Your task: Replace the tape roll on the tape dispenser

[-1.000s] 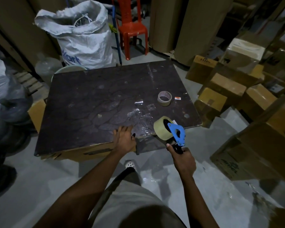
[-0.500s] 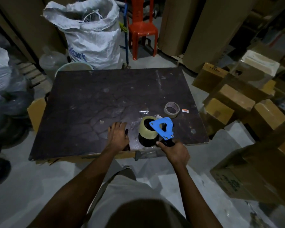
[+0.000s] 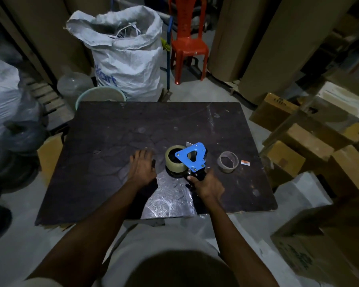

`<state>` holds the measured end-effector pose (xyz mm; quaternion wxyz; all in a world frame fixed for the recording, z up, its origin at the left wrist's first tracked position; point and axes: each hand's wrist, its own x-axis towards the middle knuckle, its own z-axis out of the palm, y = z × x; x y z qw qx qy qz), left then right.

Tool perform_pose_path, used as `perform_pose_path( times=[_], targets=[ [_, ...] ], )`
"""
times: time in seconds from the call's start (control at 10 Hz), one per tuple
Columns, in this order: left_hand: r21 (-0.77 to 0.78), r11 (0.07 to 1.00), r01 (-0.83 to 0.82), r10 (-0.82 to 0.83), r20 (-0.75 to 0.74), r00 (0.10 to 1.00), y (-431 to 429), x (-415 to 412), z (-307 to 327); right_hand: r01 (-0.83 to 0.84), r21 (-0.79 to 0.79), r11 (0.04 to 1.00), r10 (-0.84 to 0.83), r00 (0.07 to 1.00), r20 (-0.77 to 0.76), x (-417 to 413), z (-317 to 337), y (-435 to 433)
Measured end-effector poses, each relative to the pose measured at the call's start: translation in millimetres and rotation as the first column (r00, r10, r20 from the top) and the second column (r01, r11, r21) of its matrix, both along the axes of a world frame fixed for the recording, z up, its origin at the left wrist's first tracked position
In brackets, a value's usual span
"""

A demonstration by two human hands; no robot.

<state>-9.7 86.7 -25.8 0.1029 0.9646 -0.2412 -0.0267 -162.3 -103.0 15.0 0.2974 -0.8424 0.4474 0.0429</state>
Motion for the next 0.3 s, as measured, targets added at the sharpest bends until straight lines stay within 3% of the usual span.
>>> perform_pose_path(
  times=[0.2,0.3],
  targets=[
    [-0.039,0.999,-0.012,0.012,0.001,1.000,4.5,18.4,-0.8,-0.078,0.079,0.994,0.085,0.992,-0.092,9.0,-42.3,-10.1],
    [-0.070,0.996,-0.055,0.057,0.013,0.998,2.3,26.4,3.2,-0.026,0.062,0.998,0.033,0.991,-0.128,14.1,-40.6,-17.6]
  ],
)
